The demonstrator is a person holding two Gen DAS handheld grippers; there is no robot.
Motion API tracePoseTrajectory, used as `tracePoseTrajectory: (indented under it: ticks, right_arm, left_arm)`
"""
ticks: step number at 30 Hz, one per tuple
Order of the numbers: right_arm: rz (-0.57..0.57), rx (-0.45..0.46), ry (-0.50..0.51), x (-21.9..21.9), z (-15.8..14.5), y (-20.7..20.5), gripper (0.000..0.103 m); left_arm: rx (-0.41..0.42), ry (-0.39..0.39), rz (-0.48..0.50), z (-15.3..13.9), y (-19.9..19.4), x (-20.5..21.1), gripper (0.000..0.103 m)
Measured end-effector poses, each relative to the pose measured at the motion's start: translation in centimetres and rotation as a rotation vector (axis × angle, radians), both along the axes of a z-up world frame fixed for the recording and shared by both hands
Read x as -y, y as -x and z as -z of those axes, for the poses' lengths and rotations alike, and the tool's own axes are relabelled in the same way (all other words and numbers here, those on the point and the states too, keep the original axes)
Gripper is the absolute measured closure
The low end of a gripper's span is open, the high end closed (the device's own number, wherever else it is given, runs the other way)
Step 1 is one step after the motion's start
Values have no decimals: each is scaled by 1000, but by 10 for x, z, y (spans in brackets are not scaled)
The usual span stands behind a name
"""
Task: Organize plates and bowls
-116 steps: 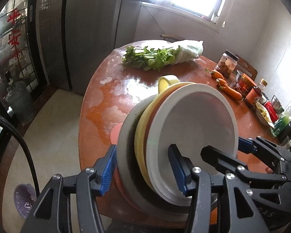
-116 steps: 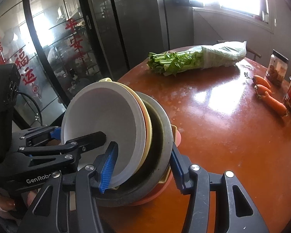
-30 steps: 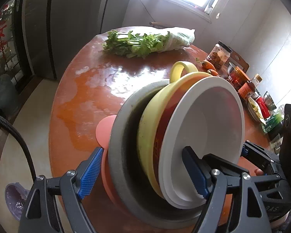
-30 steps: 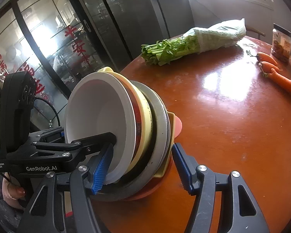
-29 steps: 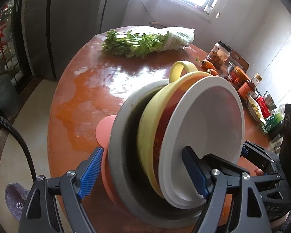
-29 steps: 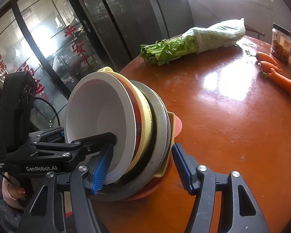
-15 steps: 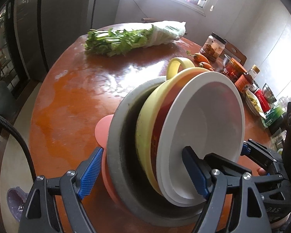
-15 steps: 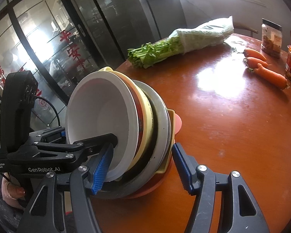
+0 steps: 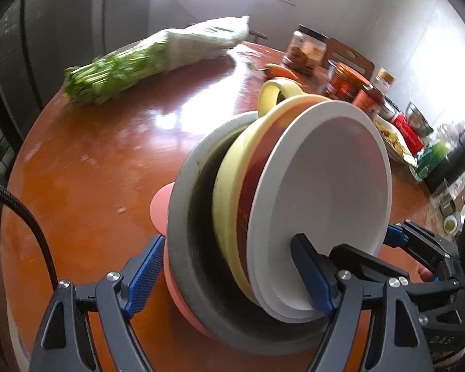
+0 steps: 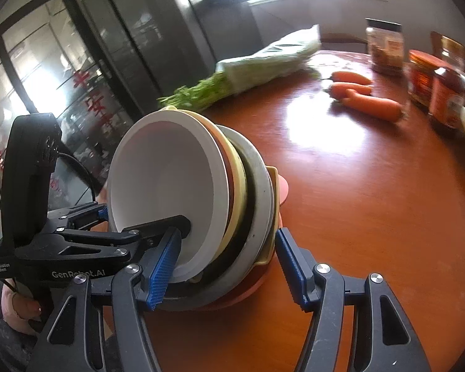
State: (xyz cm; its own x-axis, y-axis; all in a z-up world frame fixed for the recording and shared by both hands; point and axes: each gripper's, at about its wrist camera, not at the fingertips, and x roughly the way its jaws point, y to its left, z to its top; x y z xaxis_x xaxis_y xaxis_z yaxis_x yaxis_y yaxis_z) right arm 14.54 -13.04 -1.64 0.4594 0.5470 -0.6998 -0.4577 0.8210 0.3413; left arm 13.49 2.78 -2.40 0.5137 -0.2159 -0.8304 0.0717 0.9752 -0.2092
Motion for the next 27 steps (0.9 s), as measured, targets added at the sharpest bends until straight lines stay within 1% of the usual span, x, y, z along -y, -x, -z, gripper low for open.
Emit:
tracePoseTrajectory:
  ticks: [4,10,17,22,24,27]
  right_arm:
    - [44,-3,2,25,2,0,38]
    - [98,0,21,46,1,4,39]
    - [117,5,31,46,0,4,39]
    - [123,8,31,41,-1,2,39]
    - [138,23,62,39,-3,3,39]
    - [161,51,89,39,-7,4,37]
  left_arm:
    - [7,-18,34,0,-8,24,22]
    - [20,-21,41,1,-13,41,22]
    - [52,-54,22,-2,-11,41,22]
    - [74,-57,2,-5,-10,34,21]
    - [88,-69,-11,-9,-9,30,21]
    - [121,-54,-21,-17,-4,23,21]
